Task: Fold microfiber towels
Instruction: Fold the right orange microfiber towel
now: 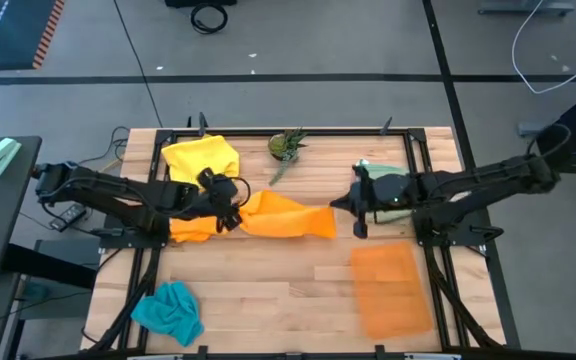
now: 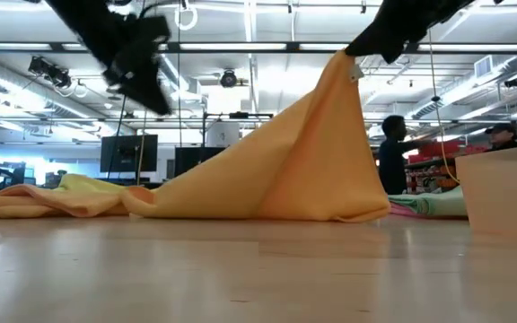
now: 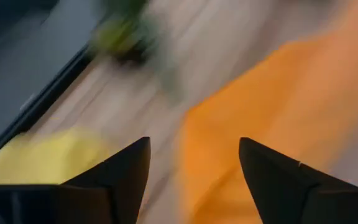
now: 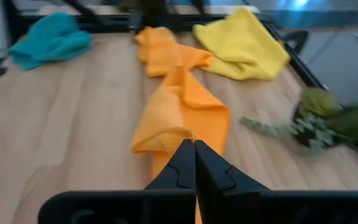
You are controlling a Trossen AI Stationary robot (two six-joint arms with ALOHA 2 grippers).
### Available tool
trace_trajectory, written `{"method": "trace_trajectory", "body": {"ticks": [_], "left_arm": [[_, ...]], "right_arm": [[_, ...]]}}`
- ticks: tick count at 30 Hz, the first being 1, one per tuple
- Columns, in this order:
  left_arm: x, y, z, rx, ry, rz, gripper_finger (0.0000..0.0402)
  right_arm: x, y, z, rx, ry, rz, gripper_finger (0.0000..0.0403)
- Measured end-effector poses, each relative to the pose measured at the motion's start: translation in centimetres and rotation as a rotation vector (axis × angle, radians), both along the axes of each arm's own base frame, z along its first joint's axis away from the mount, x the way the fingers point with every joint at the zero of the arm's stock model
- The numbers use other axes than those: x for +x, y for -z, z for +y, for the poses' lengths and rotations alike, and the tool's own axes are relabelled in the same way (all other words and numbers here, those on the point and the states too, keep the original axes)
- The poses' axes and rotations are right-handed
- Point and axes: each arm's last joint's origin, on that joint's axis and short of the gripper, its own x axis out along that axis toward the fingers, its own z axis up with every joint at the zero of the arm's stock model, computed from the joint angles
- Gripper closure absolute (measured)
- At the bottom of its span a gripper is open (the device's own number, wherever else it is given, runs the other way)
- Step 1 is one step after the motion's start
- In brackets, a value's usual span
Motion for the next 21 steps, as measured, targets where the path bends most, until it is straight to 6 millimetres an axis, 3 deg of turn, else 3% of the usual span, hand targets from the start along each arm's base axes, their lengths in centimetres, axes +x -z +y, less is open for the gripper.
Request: {"method": "trace_trajectory", "body": {"ticks": [3, 6, 9, 15, 21], "left_arm": [[1.5, 0.7, -2.8, 0.008, 0.221, -0.237, 0.0152], [2.4, 2.0, -5.0, 0.015, 0.323, -0.452, 0.0168], [3.6, 4.4, -6.1, 0.041, 0.356, -0.508, 0.0186], [8.5, 8.6, -7.8, 0.218, 0.448, -0.279, 0.0204], [11.9, 10.5, -8.3, 0.396, 0.498, 0.216, 0.0193]], "right_arm": [[0.1, 0.0, -1.2, 0.031, 0.068, -0.007, 0.0403], [0.1, 0.0, -2.3, 0.059, 0.137, -0.018, 0.0403], [0.2, -0.4, -3.3, 0.087, 0.191, -0.062, 0.0403], [0.1, -0.5, -4.7, 0.11, 0.212, -0.081, 0.0403], [0.1, -0.4, -4.9, 0.13, 0.186, -0.072, 0.0403]]}}
